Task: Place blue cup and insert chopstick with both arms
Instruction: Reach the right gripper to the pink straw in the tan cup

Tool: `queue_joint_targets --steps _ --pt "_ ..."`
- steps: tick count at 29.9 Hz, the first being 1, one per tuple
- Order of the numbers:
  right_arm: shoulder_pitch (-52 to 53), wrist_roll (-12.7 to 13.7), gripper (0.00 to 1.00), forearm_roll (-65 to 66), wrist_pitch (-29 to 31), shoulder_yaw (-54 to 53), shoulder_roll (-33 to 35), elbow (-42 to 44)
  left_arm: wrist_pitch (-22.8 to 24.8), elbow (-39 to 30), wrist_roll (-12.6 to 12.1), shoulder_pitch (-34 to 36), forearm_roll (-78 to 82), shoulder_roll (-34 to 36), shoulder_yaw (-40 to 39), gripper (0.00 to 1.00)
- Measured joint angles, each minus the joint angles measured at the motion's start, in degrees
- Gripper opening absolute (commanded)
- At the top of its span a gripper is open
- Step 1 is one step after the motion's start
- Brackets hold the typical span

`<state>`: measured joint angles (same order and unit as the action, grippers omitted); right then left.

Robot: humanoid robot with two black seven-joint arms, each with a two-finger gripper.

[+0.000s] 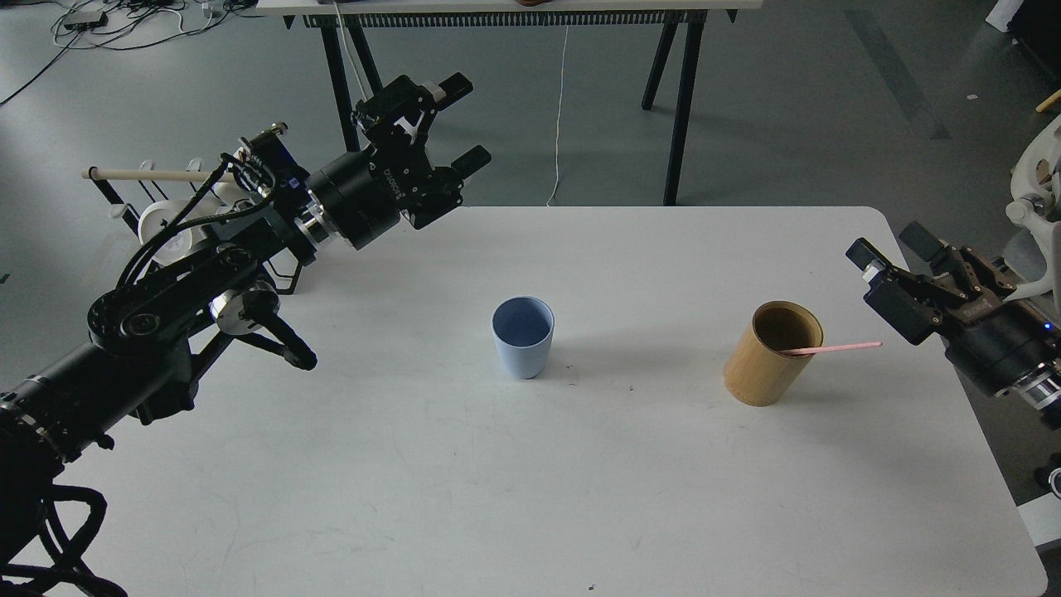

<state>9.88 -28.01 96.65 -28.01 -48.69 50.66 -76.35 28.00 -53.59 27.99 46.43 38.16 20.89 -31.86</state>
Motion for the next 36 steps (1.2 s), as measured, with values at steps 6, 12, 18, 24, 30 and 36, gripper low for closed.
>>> queue_joint_targets --steps 6,12,18,24,30,36 --pt "-2.7 0.0 0.9 3.3 0.0 -2.4 -0.9 -0.7 0.0 0.0 0.0 -0.8 0.1 -0.5 0.0 0.99" --pt "-6.1 0.0 0.9 6.0 0.0 -3.1 -1.3 -2.5 0.0 0.4 0.0 -1.9 0.3 0.1 0.0 0.99" --pt "-7.5 0.0 0.9 7.6 0.0 -3.2 -2.1 -2.6 0.0 0.6 0.0 -2.3 0.3 0.2 0.2 0.99" --pt "-8.3 0.0 0.9 9.6 0.0 -3.1 -3.6 -1.0 0.0 0.6 0.0 -2.7 0.3 0.1 0.5 0.99" --pt "-8.6 0.0 0.89 11.5 0.0 -2.9 -5.4 1.4 0.0 0.7 0.0 -3.4 0.3 0.3 0.5 0.99" --pt "-8.8 0.0 0.8 12.0 0.0 -2.8 -6.6 3.8 0.0 0.8 0.0 -4.2 0.3 0.3 0.5 0.99"
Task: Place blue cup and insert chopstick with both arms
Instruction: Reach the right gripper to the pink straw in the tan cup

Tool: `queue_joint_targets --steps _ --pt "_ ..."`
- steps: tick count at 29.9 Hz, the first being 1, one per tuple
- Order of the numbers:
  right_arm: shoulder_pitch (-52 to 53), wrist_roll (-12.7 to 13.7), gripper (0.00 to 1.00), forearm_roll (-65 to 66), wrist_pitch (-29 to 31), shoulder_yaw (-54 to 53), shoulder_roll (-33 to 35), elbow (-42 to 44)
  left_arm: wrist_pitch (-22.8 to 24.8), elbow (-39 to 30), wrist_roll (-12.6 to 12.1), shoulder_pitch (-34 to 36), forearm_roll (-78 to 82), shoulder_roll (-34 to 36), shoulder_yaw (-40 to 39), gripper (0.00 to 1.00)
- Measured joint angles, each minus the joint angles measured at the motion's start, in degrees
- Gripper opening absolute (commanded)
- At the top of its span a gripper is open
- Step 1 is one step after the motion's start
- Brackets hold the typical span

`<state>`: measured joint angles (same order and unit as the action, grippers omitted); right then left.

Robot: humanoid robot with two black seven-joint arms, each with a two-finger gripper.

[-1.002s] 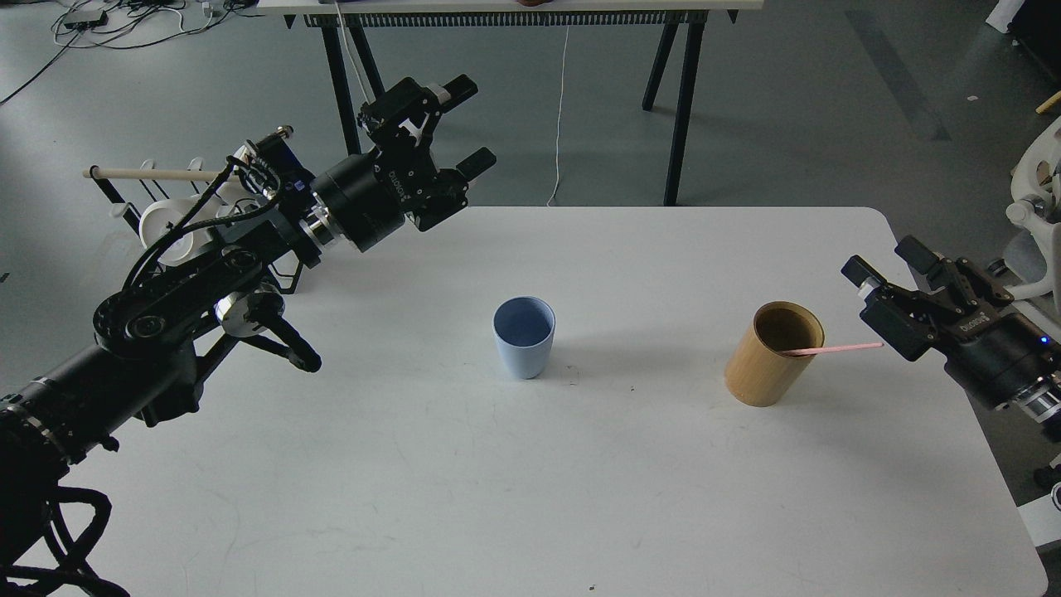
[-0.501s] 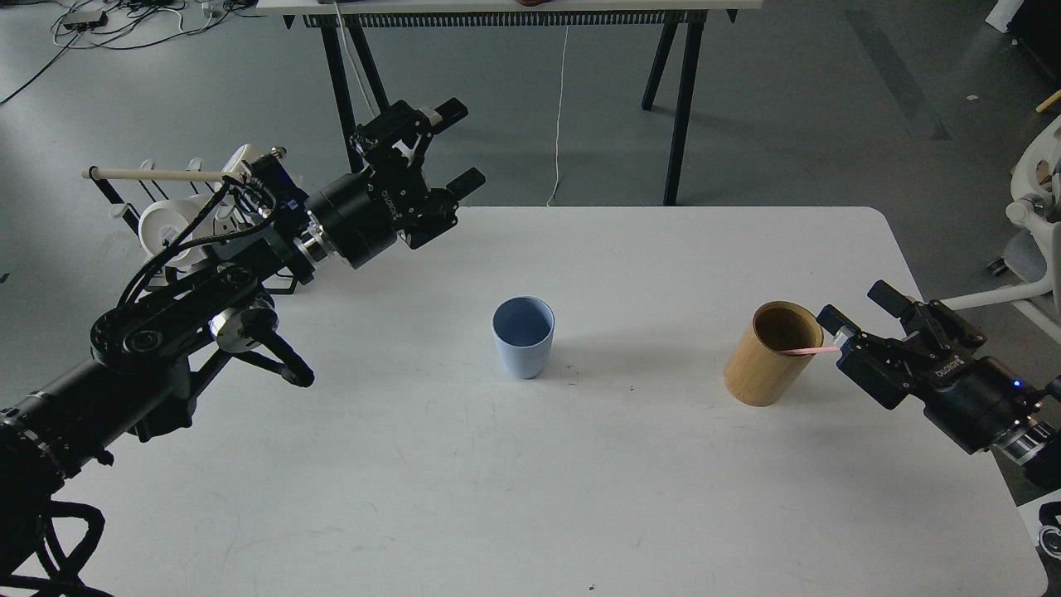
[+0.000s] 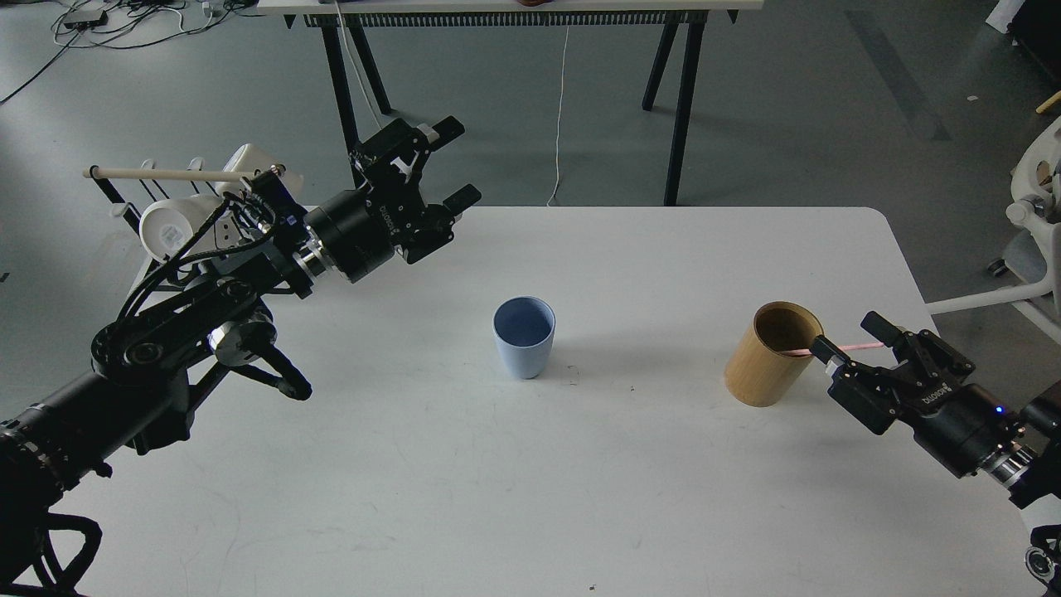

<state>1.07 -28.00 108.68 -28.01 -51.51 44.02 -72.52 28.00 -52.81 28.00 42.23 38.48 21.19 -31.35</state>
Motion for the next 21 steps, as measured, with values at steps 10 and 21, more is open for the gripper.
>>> queue_joint_targets --steps 10,21 --pt "0.6 0.0 0.66 1.3 0.0 -0.1 -3.6 2.9 0.0 0.2 0.0 -0.4 -0.1 -0.1 -0.1 0.99" --pt "1.6 0.0 0.48 2.0 0.0 -0.1 -4.9 5.4 0.0 0.3 0.0 -1.4 0.0 0.2 -0.2 0.99"
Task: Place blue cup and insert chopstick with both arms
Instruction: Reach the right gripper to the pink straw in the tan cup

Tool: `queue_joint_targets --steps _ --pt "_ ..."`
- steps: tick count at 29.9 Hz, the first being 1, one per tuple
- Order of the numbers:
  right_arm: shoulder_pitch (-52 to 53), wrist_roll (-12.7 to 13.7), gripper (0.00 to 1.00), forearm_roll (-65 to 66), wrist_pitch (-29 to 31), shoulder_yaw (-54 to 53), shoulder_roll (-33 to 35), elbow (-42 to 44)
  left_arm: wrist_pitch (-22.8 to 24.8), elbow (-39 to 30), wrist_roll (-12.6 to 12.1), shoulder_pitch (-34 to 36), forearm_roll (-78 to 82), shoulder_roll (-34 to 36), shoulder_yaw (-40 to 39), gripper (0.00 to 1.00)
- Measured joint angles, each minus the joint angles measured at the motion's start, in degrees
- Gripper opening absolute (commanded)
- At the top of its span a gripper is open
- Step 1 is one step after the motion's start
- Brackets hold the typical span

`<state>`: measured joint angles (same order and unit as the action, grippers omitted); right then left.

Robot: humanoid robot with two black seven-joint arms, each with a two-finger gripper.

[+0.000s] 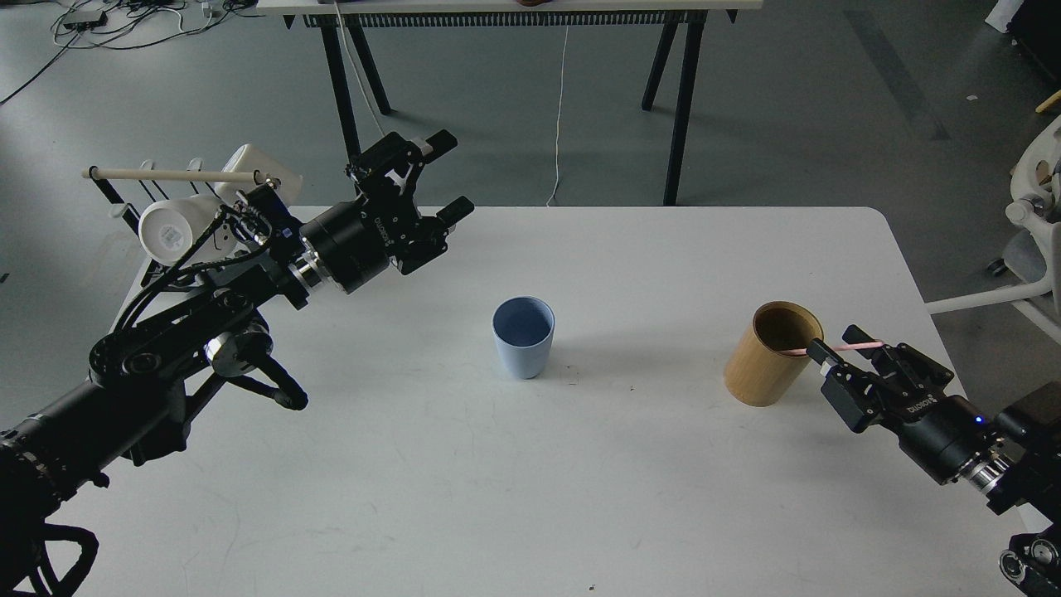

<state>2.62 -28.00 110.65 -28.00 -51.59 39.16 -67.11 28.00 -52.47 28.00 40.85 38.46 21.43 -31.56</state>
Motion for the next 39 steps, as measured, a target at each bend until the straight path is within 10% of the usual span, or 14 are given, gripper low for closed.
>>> queue_joint_targets --steps 16,39 --pt "0.9 0.0 0.05 -0.1 0.0 0.0 -0.1 0.0 0.0 -0.1 0.0 -1.2 0.1 0.0 -0.1 0.99" --pt "2.6 0.0 0.0 -1.7 0.0 -3.0 2.3 -1.5 0.0 -0.1 0.0 -2.4 0.1 0.0 -0.4 0.99"
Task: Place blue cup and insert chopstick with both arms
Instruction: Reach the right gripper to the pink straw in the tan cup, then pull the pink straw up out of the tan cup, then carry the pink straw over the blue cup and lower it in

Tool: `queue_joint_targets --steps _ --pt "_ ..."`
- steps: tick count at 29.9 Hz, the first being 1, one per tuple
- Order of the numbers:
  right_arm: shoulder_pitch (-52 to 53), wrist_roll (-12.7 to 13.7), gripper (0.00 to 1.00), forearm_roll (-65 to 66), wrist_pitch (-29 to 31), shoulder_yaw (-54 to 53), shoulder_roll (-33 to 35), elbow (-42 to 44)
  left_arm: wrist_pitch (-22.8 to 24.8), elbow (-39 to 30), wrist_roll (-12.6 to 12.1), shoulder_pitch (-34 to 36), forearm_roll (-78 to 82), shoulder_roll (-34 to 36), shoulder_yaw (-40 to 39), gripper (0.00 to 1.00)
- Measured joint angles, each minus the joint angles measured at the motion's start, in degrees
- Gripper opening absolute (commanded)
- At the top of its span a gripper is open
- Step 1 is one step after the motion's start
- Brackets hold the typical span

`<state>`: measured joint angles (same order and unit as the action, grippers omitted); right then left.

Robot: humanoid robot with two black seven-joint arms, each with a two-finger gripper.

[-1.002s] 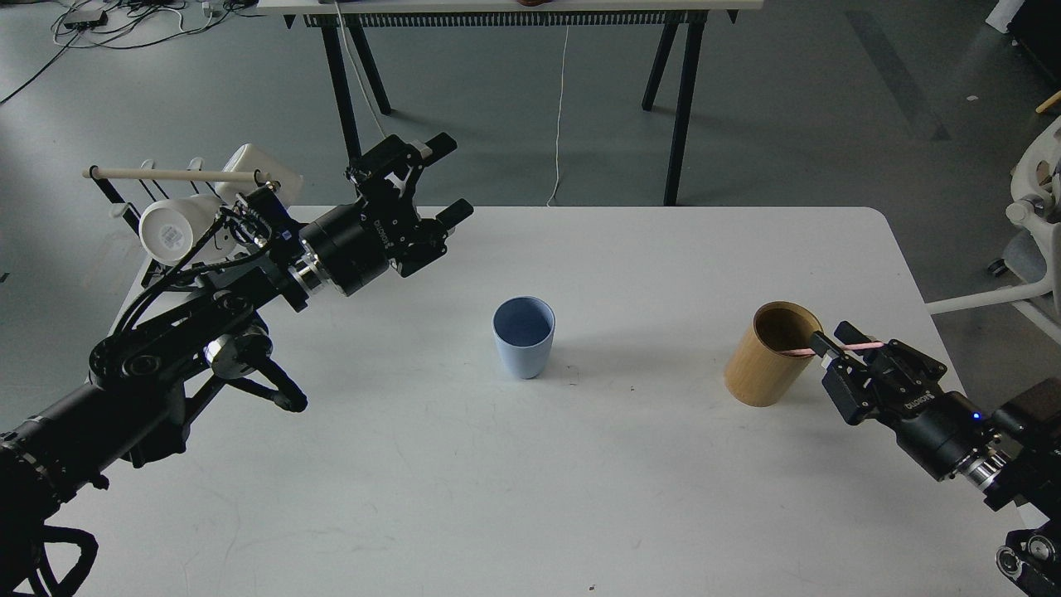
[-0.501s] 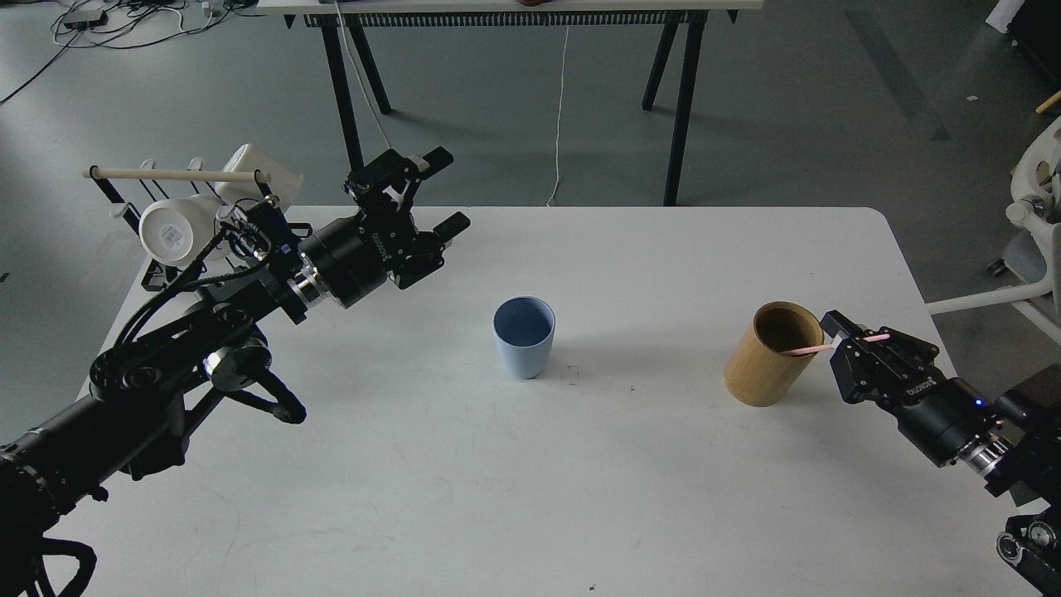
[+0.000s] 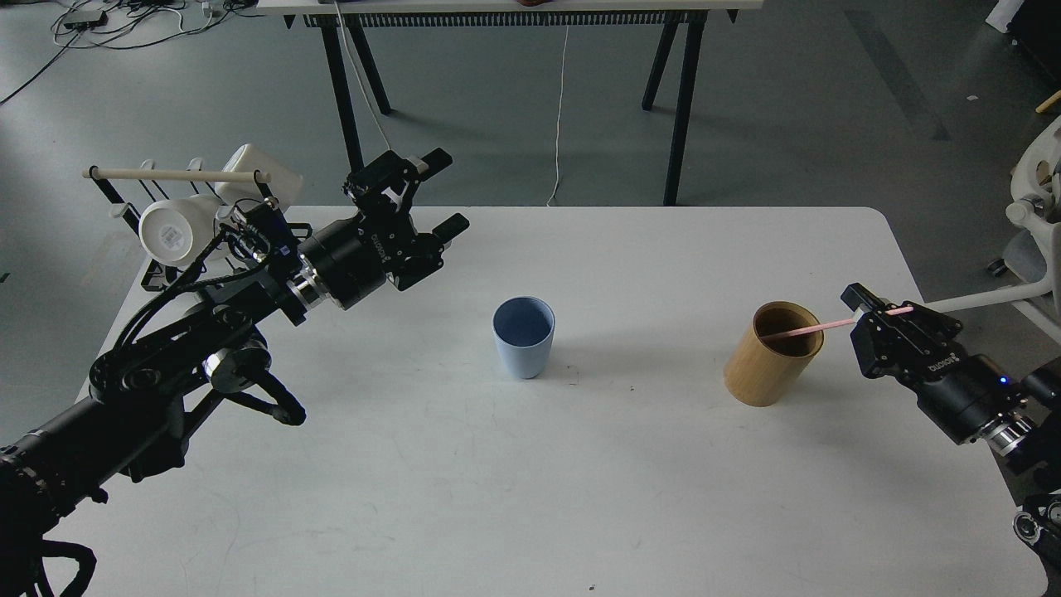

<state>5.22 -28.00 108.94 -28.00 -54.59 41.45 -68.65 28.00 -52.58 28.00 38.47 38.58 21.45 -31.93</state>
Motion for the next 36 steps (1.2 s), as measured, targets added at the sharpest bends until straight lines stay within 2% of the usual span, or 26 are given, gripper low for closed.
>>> queue_joint_targets --steps 11,18,24,28,32,36 --pt "0.0 0.0 0.0 -10.2 0.0 -1.1 8.5 -9.3 0.0 -0.2 0.0 -0.1 -0.1 0.0 -0.1 0.99" --pt "-0.5 0.0 0.0 -17.1 0.0 -3.3 14.5 -19.0 0.0 -0.4 0.0 -0.7 -0.1 0.1 -0.1 0.99" --pt "3.0 0.0 0.0 -19.7 0.0 -4.6 15.5 -22.4 0.0 -0.7 0.0 -1.0 -0.2 1.4 -0.2 0.99" --pt "15.3 0.0 0.0 -19.5 0.0 2.7 10.5 -19.8 0.0 -0.7 0.0 -1.6 -0.4 1.9 -1.8 0.99" --pt "29.6 0.0 0.0 -18.9 0.0 18.8 3.2 -11.9 0.0 -0.6 0.0 -2.5 -0.4 2.8 -2.5 0.99" --pt "38.2 0.0 0.0 -18.8 0.0 31.2 -4.9 -4.7 0.0 -0.2 0.0 -2.7 -0.4 4.7 -2.6 0.99"
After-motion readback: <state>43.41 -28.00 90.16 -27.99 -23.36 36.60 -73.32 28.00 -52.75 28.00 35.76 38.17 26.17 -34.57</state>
